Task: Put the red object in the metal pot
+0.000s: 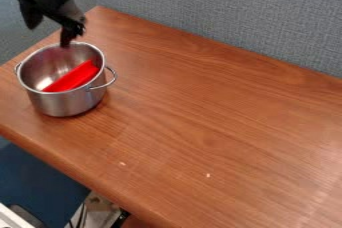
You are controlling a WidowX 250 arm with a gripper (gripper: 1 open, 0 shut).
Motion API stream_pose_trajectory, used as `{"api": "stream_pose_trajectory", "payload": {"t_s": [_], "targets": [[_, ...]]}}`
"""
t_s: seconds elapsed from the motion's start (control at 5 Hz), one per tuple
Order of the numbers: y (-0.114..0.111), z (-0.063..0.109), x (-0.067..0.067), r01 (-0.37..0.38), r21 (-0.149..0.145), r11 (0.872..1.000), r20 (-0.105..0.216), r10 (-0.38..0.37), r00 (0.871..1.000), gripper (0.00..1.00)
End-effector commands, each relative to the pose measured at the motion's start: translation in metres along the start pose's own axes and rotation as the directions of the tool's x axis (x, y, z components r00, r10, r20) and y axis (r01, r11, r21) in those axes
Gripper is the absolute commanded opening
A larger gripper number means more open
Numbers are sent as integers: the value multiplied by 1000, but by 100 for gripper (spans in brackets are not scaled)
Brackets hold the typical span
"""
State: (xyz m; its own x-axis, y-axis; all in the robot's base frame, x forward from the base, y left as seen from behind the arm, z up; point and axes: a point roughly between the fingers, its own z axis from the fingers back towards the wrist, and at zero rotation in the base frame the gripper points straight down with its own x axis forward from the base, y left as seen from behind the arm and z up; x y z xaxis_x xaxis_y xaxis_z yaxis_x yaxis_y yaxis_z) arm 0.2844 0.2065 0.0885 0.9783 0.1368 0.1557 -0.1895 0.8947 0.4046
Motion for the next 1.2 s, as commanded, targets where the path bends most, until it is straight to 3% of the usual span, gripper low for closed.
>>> {"api": "stream_pose_trajectory", "payload": {"t_s": [0.0,0.6,1.0], "targets": [[-9,6,-7,-20,8,1000,-4,20,1000,100],[-29,-7,-16,103,-105,989,106,-92,990,100],[-31,54,-16,-22,-19,1000,108,24,994,100]]}}
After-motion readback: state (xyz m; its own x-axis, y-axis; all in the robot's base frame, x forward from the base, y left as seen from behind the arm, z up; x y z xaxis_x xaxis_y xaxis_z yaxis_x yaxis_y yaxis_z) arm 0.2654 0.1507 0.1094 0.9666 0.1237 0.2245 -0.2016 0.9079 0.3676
